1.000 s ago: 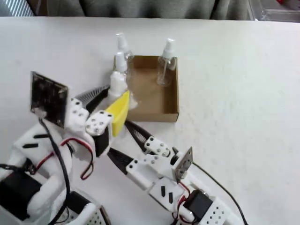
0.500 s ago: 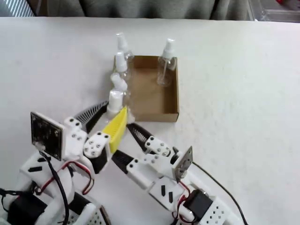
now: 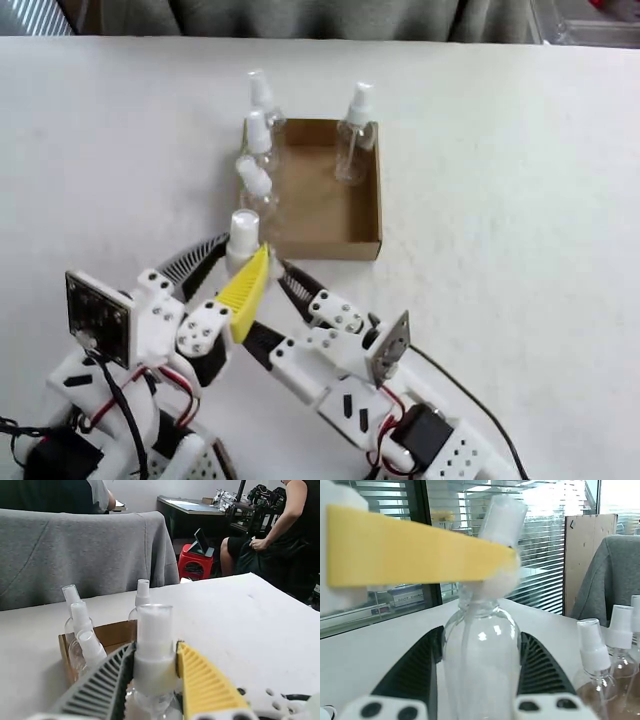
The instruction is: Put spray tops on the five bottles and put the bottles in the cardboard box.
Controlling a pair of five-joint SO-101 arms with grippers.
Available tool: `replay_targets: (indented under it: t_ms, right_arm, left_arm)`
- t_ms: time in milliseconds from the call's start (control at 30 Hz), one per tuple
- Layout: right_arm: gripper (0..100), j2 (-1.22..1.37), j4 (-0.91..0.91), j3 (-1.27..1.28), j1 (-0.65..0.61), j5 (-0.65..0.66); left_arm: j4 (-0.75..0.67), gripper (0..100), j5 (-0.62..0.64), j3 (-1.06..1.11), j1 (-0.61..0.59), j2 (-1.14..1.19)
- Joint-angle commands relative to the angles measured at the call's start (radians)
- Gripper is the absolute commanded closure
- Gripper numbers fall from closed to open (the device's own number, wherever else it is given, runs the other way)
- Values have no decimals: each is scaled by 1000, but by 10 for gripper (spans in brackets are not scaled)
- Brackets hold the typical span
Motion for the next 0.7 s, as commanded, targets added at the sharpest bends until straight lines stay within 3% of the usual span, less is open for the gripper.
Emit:
replay_targets:
  t_ms: [0,100,367,667]
  right_arm:
    - [983,-15,5,5,2,8]
    - [983,-15,7,5,19,8]
    - [983,-15,7,5,39,6]
    - [983,-15,7,5,117,3]
  left_arm:
    - [-20,979,-31,20,5,-13]
    - [-20,965,-57,21,5,-30]
    - [52,774,-55,20,-4,-125]
    - [192,771,-55,-48,-5,-219]
